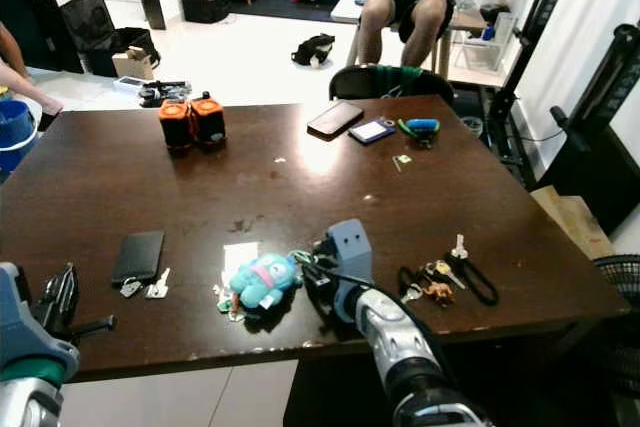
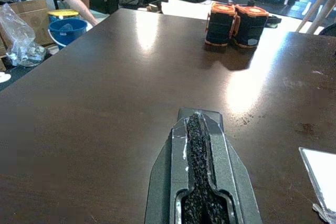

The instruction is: Hang keys on a hook

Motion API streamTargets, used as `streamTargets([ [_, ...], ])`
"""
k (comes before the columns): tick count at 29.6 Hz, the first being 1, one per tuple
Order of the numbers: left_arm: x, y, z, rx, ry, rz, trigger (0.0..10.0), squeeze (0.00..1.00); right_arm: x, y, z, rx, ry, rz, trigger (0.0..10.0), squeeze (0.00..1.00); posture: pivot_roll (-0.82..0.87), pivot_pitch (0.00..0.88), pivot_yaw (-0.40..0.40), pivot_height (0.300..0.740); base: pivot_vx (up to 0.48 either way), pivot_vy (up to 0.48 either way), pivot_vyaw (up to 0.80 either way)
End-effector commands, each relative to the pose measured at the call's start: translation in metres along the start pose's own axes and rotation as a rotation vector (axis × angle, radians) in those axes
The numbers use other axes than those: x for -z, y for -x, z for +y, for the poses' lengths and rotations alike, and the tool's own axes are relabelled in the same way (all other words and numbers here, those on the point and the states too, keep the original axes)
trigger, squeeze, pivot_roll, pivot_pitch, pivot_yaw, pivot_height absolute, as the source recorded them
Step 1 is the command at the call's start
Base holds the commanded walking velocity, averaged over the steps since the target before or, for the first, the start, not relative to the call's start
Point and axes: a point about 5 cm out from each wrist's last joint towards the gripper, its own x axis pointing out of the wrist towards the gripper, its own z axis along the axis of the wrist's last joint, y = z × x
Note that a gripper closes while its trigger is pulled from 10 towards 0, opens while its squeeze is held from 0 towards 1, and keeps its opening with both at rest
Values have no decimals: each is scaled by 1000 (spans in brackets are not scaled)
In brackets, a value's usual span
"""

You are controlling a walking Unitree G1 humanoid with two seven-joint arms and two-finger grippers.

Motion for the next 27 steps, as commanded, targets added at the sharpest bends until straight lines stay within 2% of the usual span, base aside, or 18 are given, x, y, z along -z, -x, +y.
streamTargets([
  [1,4,0,3,-18,-12,14,10000,0,11,0,4,-7,-16,43,4863,0,-5,99,95,740,0,0,0],
  [2,4,0,3,-18,-12,15,10000,0,10,-1,4,-6,-17,41,3216,0,-5,99,95,740,0,0,0],
  [8,4,-1,3,-17,-12,15,10000,0,10,-2,5,-5,-18,39,3137,0,-5,99,95,740,0,0,0],
  [9,4,-1,2,-17,-12,16,10000,0,9,-2,5,-3,-18,38,2745,0,-5,99,95,740,0,0,0],
  [17,4,-1,2,-12,-17,14,10000,0,9,-3,6,-3,-10,35,2431,0,-5,99,95,740,0,0,0],
  [18,4,-1,1,-10,-19,13,10000,0,8,-3,6,-3,-11,33,1843,0,-5,99,95,740,0,0,0],
  [20,4,-1,1,-10,-19,13,10000,0,8,-3,6,-3,-11,33,1843,0,-5,99,95,740,0,0,0],
  [21,4,-2,1,-9,-20,13,10000,0,6,-3,6,-6,-20,20,0,0,-2,98,97,740,0,0,0],
  [25,3,-2,2,-11,-17,12,10000,0,3,-3,6,-9,-33,-5,0,0,-2,98,97,740,0,0,0],
  [26,3,-2,2,-13,-16,12,10000,0,2,-3,5,-5,-39,-14,5647,0,-2,98,97,740,0,0,0],
  [27,3,-2,2,-13,-15,12,10000,0,2,-3,4,1,-46,-19,10000,871,-2,98,97,740,0,0,0],
])
